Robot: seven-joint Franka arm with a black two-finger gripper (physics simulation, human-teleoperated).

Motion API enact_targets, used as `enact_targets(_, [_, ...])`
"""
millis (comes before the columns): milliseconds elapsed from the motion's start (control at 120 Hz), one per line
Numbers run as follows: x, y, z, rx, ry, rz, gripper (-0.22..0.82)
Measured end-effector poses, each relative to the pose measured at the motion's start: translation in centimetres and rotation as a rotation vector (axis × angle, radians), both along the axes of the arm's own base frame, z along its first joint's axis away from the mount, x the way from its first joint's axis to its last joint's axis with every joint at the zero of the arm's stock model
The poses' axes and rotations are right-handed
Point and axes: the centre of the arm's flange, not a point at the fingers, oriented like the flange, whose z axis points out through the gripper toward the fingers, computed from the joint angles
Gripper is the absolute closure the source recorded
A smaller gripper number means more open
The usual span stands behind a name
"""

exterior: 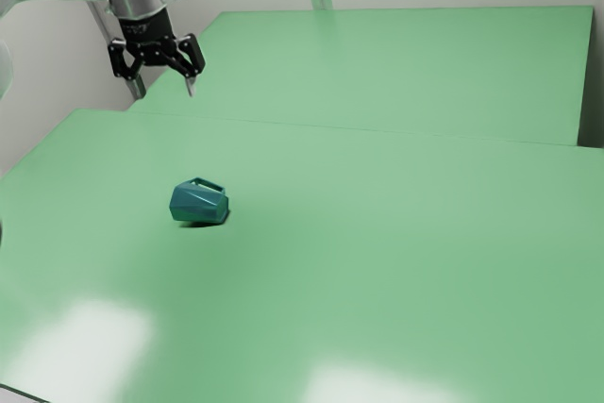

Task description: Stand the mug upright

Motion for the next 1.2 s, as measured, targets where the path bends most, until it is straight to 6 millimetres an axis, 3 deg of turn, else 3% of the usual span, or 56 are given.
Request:
enact_targets(142, [0.1,0.9,-1.0,-0.018,0.002,-0.021,0.0])
enact_targets(192, [0.2,2.4,-1.9,-0.03,0.008,-0.009,0.0])
enact_targets(408, [-1.5,18.4,-9.1,-0.363,-0.037,0.173,0.0])
enact_targets(483, [-1.5,22.2,-12.4,-0.499,-0.083,0.197,0.0])
enact_targets(550, [-1.2,24.2,-15.3,-0.606,-0.132,0.191,0.0])
enact_targets(692, [-1.8,24.9,-22.1,-0.79,-0.21,0.16,0.0])
enact_targets(792, [-1.9,25.1,-25.6,-0.854,-0.263,0.126,0.0])
enact_targets(958, [-1.7,25.4,-28.6,-0.894,-0.348,0.045,0.0])
enact_targets(1200, [-2.5,24.5,-32.1,-0.937,-0.403,-0.042,0.0])
